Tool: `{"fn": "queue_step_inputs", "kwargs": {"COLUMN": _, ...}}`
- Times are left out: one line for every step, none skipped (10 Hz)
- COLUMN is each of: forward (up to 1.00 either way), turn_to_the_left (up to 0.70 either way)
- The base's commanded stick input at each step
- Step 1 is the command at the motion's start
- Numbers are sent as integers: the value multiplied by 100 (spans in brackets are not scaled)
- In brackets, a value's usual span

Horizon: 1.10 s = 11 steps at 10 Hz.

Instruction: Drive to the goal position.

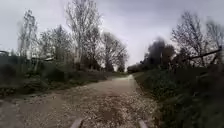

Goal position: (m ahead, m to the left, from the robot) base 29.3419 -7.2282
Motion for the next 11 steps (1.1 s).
{"fn": "queue_step_inputs", "kwargs": {"forward": 85, "turn_to_the_left": 0}}
{"fn": "queue_step_inputs", "kwargs": {"forward": 85, "turn_to_the_left": 0}}
{"fn": "queue_step_inputs", "kwargs": {"forward": 85, "turn_to_the_left": 0}}
{"fn": "queue_step_inputs", "kwargs": {"forward": 85, "turn_to_the_left": 0}}
{"fn": "queue_step_inputs", "kwargs": {"forward": 85, "turn_to_the_left": -20}}
{"fn": "queue_step_inputs", "kwargs": {"forward": 85, "turn_to_the_left": -34}}
{"fn": "queue_step_inputs", "kwargs": {"forward": 85, "turn_to_the_left": -27}}
{"fn": "queue_step_inputs", "kwargs": {"forward": 85, "turn_to_the_left": -6}}
{"fn": "queue_step_inputs", "kwargs": {"forward": 85, "turn_to_the_left": 0}}
{"fn": "queue_step_inputs", "kwargs": {"forward": 85, "turn_to_the_left": 0}}
{"fn": "queue_step_inputs", "kwargs": {"forward": 85, "turn_to_the_left": -3}}
